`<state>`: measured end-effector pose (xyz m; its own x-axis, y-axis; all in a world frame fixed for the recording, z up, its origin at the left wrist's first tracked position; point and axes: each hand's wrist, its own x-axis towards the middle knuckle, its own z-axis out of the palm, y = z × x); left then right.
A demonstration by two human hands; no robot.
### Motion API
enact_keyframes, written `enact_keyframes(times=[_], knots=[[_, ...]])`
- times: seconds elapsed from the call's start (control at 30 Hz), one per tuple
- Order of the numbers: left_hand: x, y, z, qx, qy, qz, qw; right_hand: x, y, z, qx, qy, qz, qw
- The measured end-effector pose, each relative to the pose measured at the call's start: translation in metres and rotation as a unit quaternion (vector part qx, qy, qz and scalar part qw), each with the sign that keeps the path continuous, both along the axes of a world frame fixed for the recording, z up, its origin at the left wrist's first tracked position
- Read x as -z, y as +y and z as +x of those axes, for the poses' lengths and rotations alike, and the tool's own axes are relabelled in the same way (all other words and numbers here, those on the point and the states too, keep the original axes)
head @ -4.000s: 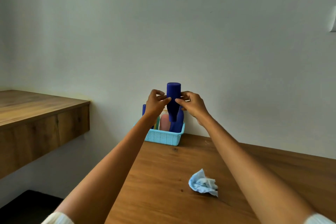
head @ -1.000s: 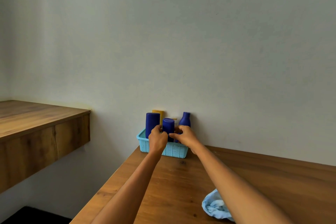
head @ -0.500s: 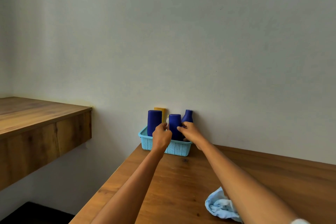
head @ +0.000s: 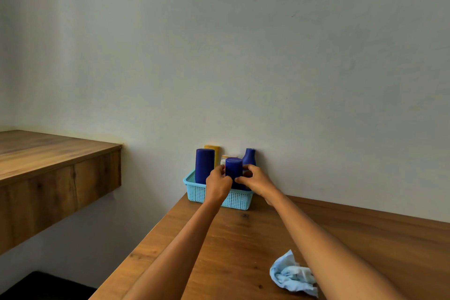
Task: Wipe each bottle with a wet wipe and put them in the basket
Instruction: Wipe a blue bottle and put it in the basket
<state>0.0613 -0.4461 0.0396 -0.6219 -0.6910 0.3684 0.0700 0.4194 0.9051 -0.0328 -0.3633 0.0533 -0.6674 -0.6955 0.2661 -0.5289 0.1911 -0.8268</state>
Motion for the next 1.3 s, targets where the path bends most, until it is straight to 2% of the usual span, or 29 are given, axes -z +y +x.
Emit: enact_keyframes(times=[0.27, 0.6, 0.97, 1.13, 1.3], knots=[[0.002, 0.003, 0.000, 0.002, -0.002, 0.002, 1.000, 0.002, 0.003, 0.001, 0.001, 0.021, 0.000, 1.000], [-0.002, 0.003, -0.009, 0.008, -0.005, 0.025, 1.000, -0.004, 0.001, -0.023, 0.134, 0.092, 0.026, 0.986], [0.001, 0.008, -0.021, 0.048, -0.021, 0.007, 0.999, 0.004, -0.010, -0.028, 0.166, 0.097, 0.035, 0.981], [-0.003, 0.010, -0.022, 0.041, 0.029, 0.060, 0.997, 0.003, -0.006, -0.027, 0.133, 0.122, -0.022, 0.983], [-0.016, 0.013, -0.023, 0.028, 0.071, 0.031, 0.997, -0.001, 0.005, -0.014, 0.143, 0.178, -0.119, 0.966]])
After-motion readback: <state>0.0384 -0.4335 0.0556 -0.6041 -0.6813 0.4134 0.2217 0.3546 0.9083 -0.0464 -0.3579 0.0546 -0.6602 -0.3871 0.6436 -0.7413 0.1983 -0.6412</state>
